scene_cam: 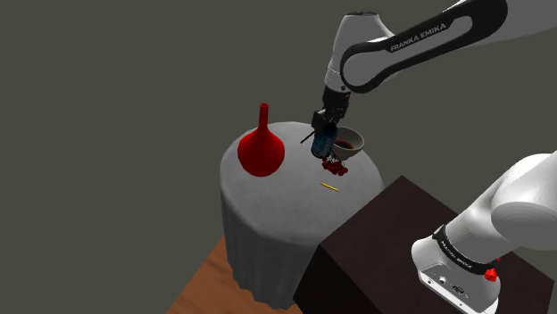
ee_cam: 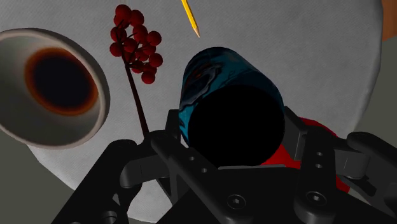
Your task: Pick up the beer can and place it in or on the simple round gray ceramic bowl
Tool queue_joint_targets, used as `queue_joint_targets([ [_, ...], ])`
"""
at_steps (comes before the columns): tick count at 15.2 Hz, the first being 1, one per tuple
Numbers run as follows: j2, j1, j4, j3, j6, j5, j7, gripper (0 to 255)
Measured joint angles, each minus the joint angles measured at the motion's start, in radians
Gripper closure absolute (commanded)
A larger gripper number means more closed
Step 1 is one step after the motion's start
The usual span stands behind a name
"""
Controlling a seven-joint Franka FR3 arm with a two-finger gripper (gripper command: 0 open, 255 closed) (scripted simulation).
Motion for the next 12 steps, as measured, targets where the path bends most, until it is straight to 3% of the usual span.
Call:
queue_joint_targets([
  [5, -0.027, -0.013, 0.027, -0.017, -0.054, 0.000, -0.028, 255],
  [12, -0.002, -0.094, 0.082, -0.119, -0.085, -0.018, -0.199, 255],
])
